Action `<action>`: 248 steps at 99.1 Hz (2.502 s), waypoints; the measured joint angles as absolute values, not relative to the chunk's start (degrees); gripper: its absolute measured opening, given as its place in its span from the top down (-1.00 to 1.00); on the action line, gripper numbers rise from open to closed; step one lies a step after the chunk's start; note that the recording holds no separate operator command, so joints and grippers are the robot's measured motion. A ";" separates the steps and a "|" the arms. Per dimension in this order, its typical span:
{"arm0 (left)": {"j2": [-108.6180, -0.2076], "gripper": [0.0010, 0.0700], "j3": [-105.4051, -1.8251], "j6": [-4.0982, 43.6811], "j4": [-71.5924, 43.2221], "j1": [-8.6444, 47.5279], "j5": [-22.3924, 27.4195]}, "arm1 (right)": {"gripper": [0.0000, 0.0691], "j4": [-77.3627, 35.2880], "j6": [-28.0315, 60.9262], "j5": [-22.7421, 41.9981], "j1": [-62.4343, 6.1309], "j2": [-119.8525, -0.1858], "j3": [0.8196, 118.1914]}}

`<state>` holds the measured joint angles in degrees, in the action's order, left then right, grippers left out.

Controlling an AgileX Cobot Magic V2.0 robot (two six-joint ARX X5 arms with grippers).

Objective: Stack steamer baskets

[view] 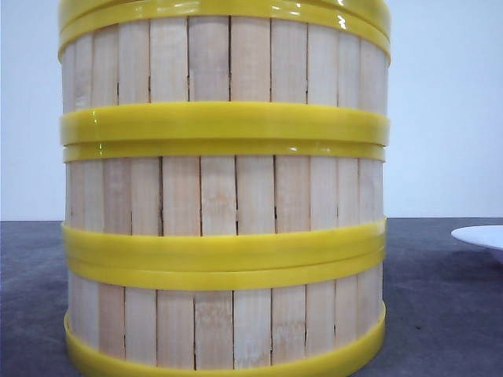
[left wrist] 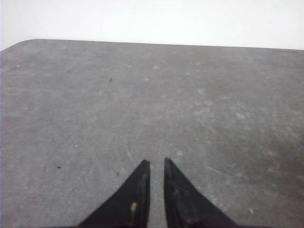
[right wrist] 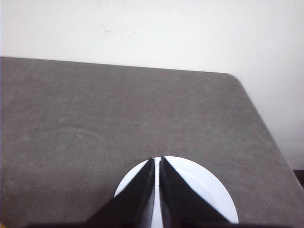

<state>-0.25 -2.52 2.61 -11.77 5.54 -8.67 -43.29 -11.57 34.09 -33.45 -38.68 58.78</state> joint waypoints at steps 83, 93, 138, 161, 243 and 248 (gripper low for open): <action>-0.25 0.95 -2.52 2.63 -11.75 5.54 -8.67 | 0.97 -13.74 6.17 4.54 2.39 -20.99 28.95; -0.25 0.95 -2.52 2.63 -11.75 5.54 -8.67 | 0.97 -10.26 5.74 4.51 2.63 -16.99 21.63; -0.25 0.95 -2.52 2.63 -11.75 5.54 -8.67 | 0.97 -6.55 -1.58 4.51 2.68 -1.74 1.37; -0.25 0.95 -2.52 2.63 -11.73 5.54 -8.69 | 0.97 -7.44 -1.80 4.62 2.87 -0.30 0.82; -0.25 0.95 -2.50 2.63 -11.73 5.54 -8.67 | 0.97 -6.42 -1.98 4.54 3.03 -0.30 0.82; -0.25 0.95 -2.50 2.63 -11.73 5.54 -8.67 | 0.97 -6.42 -1.98 4.54 3.03 -0.30 0.82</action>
<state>-0.25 -2.50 2.63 -11.73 5.54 -8.67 -6.42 -1.98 4.54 3.03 -0.30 0.82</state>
